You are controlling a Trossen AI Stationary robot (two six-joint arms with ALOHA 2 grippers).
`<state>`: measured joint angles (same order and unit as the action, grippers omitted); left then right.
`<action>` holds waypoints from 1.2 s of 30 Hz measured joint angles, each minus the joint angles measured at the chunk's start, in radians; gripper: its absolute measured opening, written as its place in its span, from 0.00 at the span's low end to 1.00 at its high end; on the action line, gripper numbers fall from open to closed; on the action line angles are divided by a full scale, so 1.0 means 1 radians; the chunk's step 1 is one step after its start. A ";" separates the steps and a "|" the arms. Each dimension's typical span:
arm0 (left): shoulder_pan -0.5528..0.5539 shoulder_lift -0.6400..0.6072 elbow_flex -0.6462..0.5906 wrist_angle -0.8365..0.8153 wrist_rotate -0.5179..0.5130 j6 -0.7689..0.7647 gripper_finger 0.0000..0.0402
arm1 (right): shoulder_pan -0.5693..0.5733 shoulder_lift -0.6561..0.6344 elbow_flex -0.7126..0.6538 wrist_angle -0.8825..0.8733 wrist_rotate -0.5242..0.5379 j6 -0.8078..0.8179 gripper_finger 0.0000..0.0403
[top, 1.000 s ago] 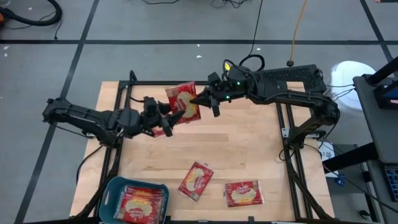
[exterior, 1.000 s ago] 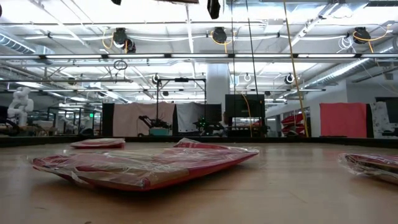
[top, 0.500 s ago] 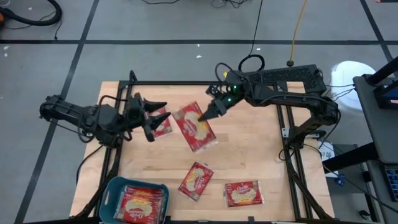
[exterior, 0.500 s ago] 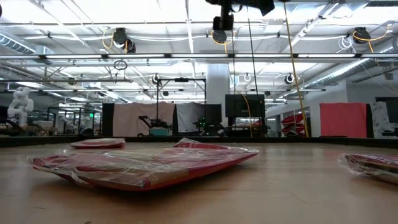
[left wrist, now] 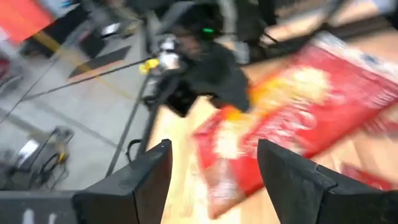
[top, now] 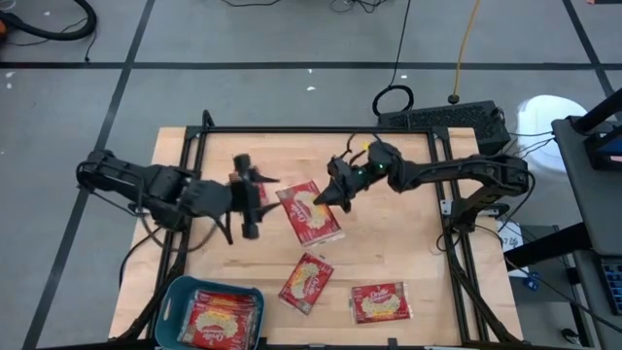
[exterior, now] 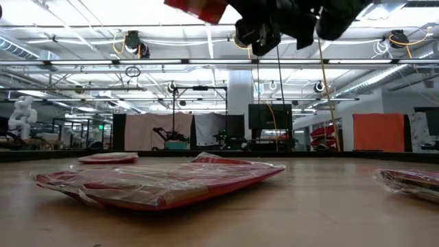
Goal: Sort popcorn bags into baskets
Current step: Put the popcorn sachet into the bin
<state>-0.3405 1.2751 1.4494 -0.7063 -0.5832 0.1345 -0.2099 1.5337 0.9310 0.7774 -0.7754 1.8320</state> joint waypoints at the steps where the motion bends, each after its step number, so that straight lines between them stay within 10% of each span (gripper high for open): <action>1: 0.000 0.011 0.000 -0.002 0.033 0.033 0.60 | 0.011 0.000 -0.016 0.026 0.026 0.030 0.02; 11: -0.061 0.067 0.000 -0.020 0.243 0.254 0.59 | 0.109 0.000 -0.057 0.042 0.096 0.115 0.02; 36: -0.042 0.143 0.000 -0.011 0.110 0.518 0.58 | 0.140 0.000 -0.057 0.104 0.354 0.008 0.02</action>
<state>-0.3827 1.4178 1.4490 -0.7168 -0.4736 0.6525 -0.0696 1.5333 0.8742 0.8810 -0.4211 1.8397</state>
